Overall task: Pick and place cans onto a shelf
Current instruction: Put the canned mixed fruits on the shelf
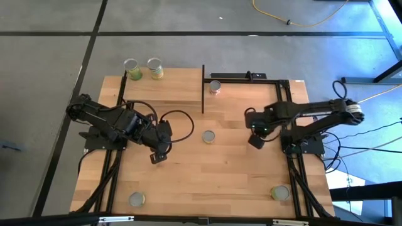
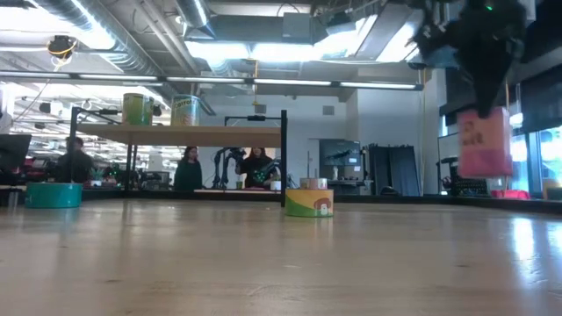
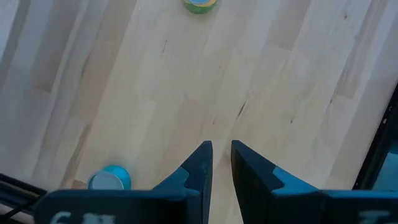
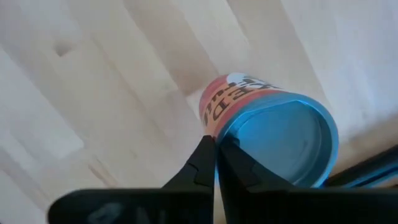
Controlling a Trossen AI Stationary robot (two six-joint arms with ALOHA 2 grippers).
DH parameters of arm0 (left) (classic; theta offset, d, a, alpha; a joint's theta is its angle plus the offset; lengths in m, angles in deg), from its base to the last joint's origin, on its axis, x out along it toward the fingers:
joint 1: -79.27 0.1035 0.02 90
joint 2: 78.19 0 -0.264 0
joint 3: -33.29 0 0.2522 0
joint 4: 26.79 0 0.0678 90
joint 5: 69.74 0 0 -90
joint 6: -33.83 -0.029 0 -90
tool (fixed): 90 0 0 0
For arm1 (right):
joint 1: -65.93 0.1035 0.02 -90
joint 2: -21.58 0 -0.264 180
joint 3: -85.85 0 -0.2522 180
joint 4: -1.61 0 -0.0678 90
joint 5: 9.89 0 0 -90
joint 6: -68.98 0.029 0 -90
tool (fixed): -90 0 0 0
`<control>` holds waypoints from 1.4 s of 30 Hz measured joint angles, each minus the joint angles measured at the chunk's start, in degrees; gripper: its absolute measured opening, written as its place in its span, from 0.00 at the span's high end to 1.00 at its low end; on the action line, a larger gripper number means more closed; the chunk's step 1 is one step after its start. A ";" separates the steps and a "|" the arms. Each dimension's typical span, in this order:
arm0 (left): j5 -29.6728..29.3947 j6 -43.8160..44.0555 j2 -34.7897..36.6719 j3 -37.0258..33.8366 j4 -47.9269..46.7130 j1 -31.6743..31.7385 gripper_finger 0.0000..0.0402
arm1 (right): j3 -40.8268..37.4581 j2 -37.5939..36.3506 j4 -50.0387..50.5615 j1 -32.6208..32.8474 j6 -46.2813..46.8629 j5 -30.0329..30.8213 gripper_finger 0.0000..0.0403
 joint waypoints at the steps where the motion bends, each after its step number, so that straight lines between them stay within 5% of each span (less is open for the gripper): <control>1: -0.41 0.00 0.00 0.00 -0.02 0.00 0.87 | 2.24 1.77 0.82 0.00 -1.20 0.00 0.99; 19: -1.98 -0.03 1.99 0.02 -0.36 -0.15 0.87 | 34.46 31.24 5.30 4.03 -20.43 0.08 0.99; 34: -5.73 -4.10 9.44 0.04 -0.03 -0.15 0.87 | 50.82 49.72 2.61 11.88 -23.53 -1.29 0.99; 42: -5.65 -4.50 9.42 0.04 0.00 -0.15 0.87 | 52.12 54.69 2.56 13.13 -24.72 -0.98 0.98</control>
